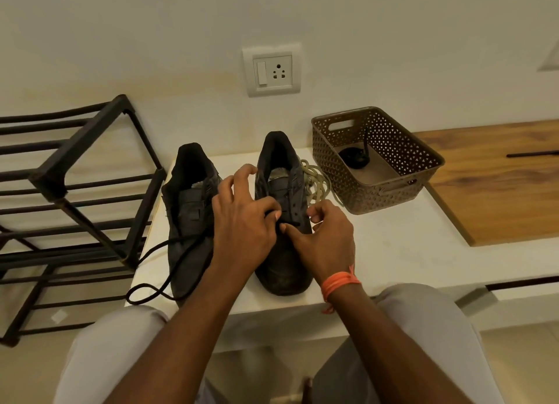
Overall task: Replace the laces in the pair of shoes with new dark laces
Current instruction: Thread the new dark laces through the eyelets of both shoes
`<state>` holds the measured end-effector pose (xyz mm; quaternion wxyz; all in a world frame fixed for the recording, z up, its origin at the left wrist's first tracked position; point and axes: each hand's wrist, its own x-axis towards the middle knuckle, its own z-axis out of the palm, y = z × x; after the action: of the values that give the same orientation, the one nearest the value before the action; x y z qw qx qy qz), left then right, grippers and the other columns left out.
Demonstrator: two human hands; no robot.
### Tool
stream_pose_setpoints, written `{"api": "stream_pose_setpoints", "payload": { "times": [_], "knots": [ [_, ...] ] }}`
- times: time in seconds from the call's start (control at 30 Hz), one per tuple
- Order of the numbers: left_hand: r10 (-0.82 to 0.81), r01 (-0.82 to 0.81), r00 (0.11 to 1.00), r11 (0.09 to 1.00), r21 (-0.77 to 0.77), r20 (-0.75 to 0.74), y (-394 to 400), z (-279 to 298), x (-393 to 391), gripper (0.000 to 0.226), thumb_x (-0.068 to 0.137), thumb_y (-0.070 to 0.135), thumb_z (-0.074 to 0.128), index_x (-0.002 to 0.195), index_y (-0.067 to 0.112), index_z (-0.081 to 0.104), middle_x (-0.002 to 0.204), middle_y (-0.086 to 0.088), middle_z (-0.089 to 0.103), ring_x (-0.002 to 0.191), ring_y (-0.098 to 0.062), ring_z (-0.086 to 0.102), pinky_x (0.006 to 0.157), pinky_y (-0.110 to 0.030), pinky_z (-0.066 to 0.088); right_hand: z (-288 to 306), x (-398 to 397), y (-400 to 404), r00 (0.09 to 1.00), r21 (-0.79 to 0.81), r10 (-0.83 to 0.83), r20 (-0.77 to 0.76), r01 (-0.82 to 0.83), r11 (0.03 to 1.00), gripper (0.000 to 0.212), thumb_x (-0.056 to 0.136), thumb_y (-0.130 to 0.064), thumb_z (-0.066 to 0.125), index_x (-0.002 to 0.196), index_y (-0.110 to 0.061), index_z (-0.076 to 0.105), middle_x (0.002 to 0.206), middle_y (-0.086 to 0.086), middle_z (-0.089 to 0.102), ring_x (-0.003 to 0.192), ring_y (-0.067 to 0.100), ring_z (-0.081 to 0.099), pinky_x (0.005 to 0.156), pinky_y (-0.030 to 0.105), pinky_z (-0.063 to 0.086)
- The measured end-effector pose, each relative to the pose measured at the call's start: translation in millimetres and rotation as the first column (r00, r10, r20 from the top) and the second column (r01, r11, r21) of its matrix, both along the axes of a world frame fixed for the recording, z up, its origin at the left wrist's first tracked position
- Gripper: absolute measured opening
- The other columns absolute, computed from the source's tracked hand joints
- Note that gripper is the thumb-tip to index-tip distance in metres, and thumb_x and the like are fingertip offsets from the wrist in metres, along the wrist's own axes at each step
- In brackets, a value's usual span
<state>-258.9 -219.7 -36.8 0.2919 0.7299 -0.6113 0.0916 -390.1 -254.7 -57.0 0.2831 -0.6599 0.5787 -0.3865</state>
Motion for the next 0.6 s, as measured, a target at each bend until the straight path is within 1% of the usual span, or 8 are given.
{"api": "stream_pose_setpoints", "payload": {
  "times": [0.07,0.1,0.2,0.3,0.4,0.5,0.6],
  "knots": [
    [0.019,-0.018,0.998,1.000,0.002,-0.058,-0.2,-5.0,-2.0,0.002,0.081,0.027,0.074,0.079,0.027,0.072,0.144,-0.004,0.038,0.132,-0.028,0.027,0.100,-0.039,0.024,0.7,3.1,-1.8,1.000,-0.012,-0.019,0.004,0.019,1.000,0.042,0.065,-0.042,0.085,0.088,-0.019,0.058,0.085,-0.002,0.058,0.076,0.013,0.053,0.062,0.024,0.045],
    [0.028,-0.028,0.995,1.000,-0.002,-0.100,-0.5,-7.4,-3.5,0.002,0.081,0.027,0.074,0.080,0.028,0.072,0.144,-0.004,0.037,0.132,-0.027,0.025,0.101,-0.039,0.022,0.3,3.1,-2.3,1.000,-0.018,-0.021,0.013,0.021,1.000,0.040,0.066,-0.041,0.085,0.088,-0.019,0.060,0.085,-0.002,0.059,0.074,0.013,0.054,0.062,0.024,0.045],
    [0.057,-0.065,0.978,0.997,-0.035,-0.199,-1.9,-13.4,-9.0,0.003,0.082,0.027,0.074,0.080,0.030,0.072,0.143,-0.004,0.037,0.132,-0.024,0.022,0.102,-0.042,0.021,0.5,2.1,-2.0,0.999,-0.057,-0.017,0.028,0.018,0.998,0.036,0.069,-0.037,0.083,0.092,-0.015,0.067,0.087,0.001,0.066,0.076,0.014,0.058,0.068,0.028,0.054],
    [0.099,-0.117,0.956,0.992,-0.048,-0.274,-3.0,-20.0,-16.7,0.005,0.082,0.028,0.073,0.080,0.033,0.071,0.142,-0.002,0.036,0.132,-0.025,0.024,0.100,-0.040,0.020,3.1,1.5,-0.9,0.999,-0.077,-0.019,0.046,0.023,0.997,0.032,0.072,-0.033,0.081,0.095,-0.014,0.071,0.086,0.002,0.069,0.077,0.014,0.061,0.072,0.030,0.056],
    [0.130,-0.152,0.904,0.988,-0.022,-0.407,-4.2,-23.5,-23.3,0.005,0.083,0.030,0.073,0.083,0.035,0.071,0.140,0.002,0.033,0.131,-0.023,0.026,0.098,-0.034,0.019,4.5,0.5,-0.3,0.998,-0.073,-0.020,0.064,0.025,0.997,0.030,0.073,-0.030,0.080,0.097,-0.012,0.073,0.086,0.002,0.071,0.077,0.012,0.063,0.074,0.029,0.056],
    [0.156,-0.166,0.819,0.986,0.032,-0.552,-5.6,-22.0,-29.2,0.006,0.082,0.031,0.073,0.082,0.036,0.071,0.138,0.005,0.032,0.129,-0.019,0.027,0.098,-0.032,0.019,5.0,-1.0,-0.5,0.995,-0.043,-0.030,0.093,0.035,0.998,0.030,0.074,-0.028,0.080,0.098,-0.011,0.074,0.086,0.003,0.072,0.076,0.013,0.064,0.073,0.029,0.057],
    [0.150,-0.149,0.769,0.987,0.054,-0.622,-4.5,-19.5,-34.0,0.012,0.083,0.030,0.073,0.079,0.040,0.067,0.135,0.007,0.033,0.126,-0.017,0.029,0.096,-0.029,0.018,4.6,-2.6,-1.1,0.992,-0.012,-0.034,0.121,0.036,0.999,0.030,0.074,-0.027,0.080,0.099,-0.013,0.074,0.087,0.003,0.073,0.076,0.012,0.065,0.074,0.029,0.058]
  ]
}}
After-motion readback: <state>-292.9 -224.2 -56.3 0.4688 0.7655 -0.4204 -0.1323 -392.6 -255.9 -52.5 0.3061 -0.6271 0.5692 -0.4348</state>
